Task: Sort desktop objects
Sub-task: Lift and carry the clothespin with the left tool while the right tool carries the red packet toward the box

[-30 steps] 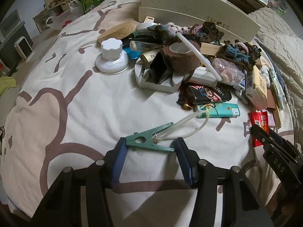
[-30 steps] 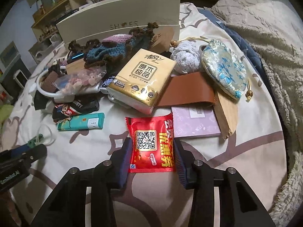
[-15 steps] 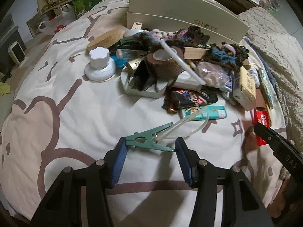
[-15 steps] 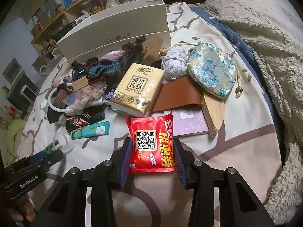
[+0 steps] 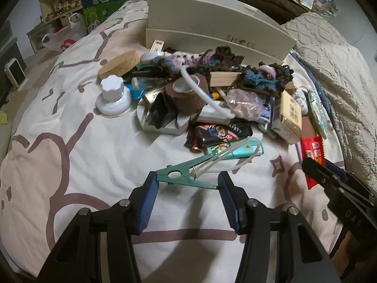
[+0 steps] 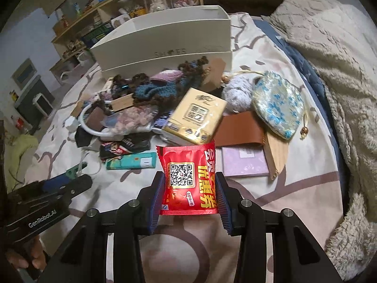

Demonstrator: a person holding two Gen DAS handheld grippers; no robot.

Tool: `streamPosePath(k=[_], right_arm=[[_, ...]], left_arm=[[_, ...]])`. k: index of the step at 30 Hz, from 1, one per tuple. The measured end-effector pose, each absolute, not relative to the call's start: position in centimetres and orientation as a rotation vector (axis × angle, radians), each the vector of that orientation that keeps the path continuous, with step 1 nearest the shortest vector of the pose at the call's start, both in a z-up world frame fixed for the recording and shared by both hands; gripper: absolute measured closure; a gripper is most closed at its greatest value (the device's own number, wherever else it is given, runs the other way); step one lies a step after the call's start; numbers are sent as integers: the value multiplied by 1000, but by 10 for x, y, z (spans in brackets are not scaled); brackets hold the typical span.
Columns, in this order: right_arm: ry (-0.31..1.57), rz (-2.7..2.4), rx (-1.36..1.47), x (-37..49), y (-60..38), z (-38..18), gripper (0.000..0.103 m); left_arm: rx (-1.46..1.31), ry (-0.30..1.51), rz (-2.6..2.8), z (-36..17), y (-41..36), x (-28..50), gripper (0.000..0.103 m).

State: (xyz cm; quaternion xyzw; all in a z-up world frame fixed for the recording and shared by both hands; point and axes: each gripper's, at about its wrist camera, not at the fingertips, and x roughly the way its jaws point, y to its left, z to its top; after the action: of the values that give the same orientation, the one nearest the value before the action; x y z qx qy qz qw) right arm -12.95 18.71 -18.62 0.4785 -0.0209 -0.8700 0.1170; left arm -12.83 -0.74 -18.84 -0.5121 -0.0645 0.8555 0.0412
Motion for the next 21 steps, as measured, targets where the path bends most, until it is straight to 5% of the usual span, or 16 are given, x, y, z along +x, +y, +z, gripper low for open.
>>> streamPosePath(k=[21], right_arm=[[-50,-2643,1195,-148,198,-137,60]], left_arm=[[-1342,-23,2737,-129,16,-153,51]])
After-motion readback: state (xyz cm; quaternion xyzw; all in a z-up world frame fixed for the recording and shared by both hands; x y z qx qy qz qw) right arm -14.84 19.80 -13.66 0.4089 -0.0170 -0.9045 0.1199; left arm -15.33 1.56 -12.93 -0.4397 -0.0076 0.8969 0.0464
